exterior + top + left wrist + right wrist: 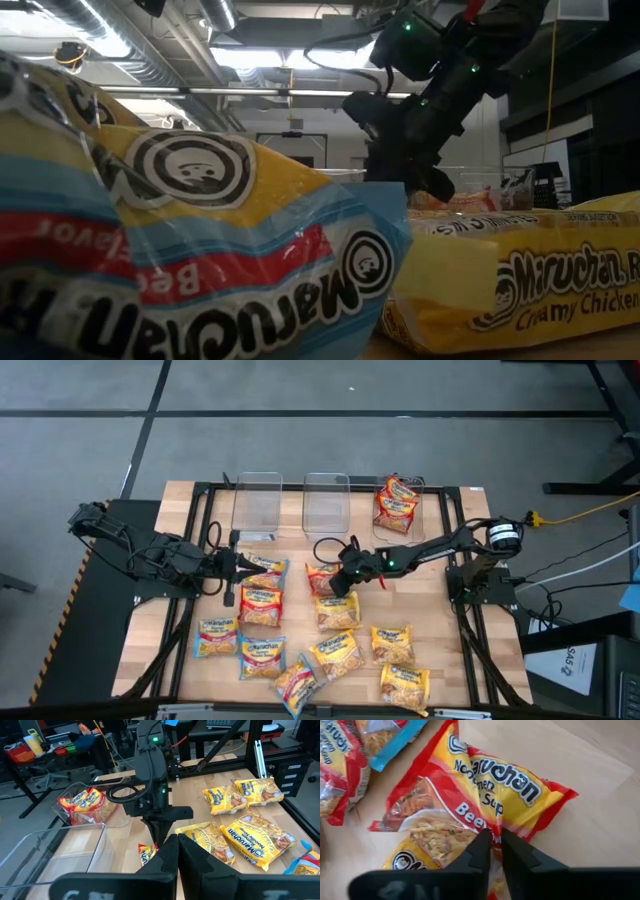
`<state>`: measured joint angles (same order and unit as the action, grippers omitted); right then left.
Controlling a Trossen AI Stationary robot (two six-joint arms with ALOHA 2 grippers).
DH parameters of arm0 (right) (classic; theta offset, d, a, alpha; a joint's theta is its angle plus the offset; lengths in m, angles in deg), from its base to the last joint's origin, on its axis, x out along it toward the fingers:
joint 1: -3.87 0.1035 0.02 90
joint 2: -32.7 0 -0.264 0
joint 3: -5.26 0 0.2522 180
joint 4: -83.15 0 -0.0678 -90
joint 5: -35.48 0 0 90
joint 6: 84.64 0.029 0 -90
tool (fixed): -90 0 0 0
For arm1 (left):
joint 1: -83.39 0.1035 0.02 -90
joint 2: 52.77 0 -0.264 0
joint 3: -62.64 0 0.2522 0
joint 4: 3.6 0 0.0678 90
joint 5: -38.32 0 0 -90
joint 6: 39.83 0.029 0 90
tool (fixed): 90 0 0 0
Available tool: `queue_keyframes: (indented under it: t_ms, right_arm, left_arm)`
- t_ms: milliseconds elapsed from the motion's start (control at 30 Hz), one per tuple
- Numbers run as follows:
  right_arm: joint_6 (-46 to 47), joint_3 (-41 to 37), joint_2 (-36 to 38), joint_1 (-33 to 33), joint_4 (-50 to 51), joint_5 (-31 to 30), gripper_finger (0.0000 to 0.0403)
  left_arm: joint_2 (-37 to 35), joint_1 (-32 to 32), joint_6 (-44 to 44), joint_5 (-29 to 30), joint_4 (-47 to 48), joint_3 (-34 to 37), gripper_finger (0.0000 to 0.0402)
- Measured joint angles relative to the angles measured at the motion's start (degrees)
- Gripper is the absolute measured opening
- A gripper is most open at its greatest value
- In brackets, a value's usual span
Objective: Sort Maruchan noodles
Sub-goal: Put the red noodle pack into the right transparent bin
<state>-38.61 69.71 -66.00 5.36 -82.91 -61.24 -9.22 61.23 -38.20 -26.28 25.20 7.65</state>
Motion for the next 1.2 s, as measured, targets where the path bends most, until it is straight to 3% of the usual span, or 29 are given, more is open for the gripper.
queue_keyframes:
  t_ms: [133,800,1067,1200]
  right_arm:
    - [-2.4,0.0,1.7,0.0,0.2,-0.2,0.0005]
    - [-7.5,0.0,14.3,0.1,6.4,-0.5,0.0001]
    - [-11.3,0.0,25.2,0.0,12.8,-9.8,0.0000]
    - [-12.4,0.0,31.7,0.0,19.6,-18.1,0.0000]
  left_arm:
    - [0.0,0.0,0.0,0.0,0.1,0.0,0.0000]
    - [0.0,0.0,-0.1,0.0,1.3,0.0,0.0000]
    - [0.0,0.0,-0.1,0.0,2.1,0.0,0.0000]
    - [0.0,0.0,-0.1,0.0,2.4,0.0,0.0000]
